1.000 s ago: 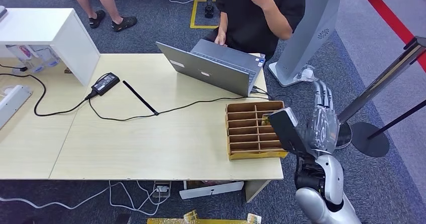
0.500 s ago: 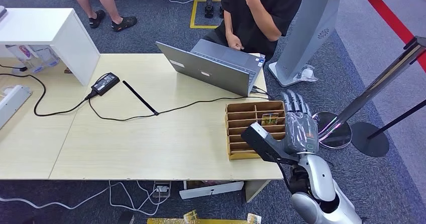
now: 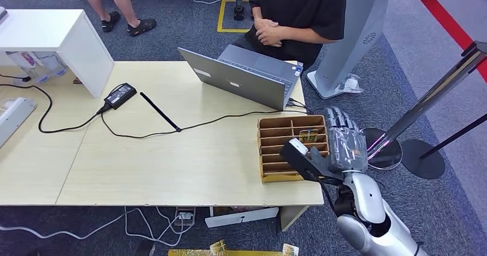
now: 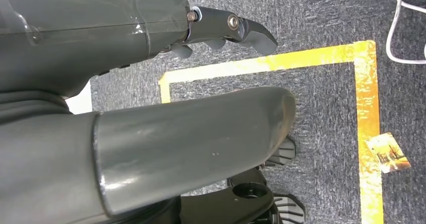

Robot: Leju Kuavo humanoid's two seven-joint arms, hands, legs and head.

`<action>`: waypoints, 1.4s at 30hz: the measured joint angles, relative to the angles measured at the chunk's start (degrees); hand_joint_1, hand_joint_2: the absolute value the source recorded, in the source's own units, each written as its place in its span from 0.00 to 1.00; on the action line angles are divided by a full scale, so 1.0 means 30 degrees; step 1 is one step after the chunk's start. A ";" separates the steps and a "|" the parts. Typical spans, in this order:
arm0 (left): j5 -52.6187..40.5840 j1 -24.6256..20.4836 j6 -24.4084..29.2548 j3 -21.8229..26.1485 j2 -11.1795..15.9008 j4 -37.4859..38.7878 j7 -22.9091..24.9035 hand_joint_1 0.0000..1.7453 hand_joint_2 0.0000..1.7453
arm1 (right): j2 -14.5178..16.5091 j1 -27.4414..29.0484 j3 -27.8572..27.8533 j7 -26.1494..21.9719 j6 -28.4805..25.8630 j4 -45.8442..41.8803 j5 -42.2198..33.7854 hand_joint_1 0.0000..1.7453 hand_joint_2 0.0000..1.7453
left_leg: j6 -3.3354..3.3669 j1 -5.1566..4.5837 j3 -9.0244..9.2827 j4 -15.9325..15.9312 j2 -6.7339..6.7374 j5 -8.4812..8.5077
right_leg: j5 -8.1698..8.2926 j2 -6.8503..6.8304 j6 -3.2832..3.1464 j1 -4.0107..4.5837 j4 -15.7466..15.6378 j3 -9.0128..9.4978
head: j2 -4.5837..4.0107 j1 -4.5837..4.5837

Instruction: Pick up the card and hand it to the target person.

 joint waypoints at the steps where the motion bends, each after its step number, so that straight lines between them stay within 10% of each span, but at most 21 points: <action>1: -0.0016 -0.0009 -0.0002 -0.0047 0.0000 0.0000 0.0005 0.00 0.00 | -0.0007 -0.0051 0.0005 0.0027 -0.0126 0.0087 -0.0058 0.15 1.00 | 0.0000 0.0000 0.0000 0.0000 0.0000 0.0000 | 0.0000 0.0000 0.0000 0.0000 0.0000 0.0000 | 0.0000 -0.0004; 42: -0.0683 -0.0486 -0.0066 -0.0554 -0.0011 0.0000 0.0641 0.00 0.00 | 0.1464 -0.2159 0.0541 -0.1043 -0.2554 0.4127 -0.3814 0.27 1.00 | 0.0000 0.0000 -0.0011 0.0002 -0.0005 0.0001 | 0.0000 -0.0006 0.0000 0.0000 0.0005 0.0002 | 0.0000 -0.0004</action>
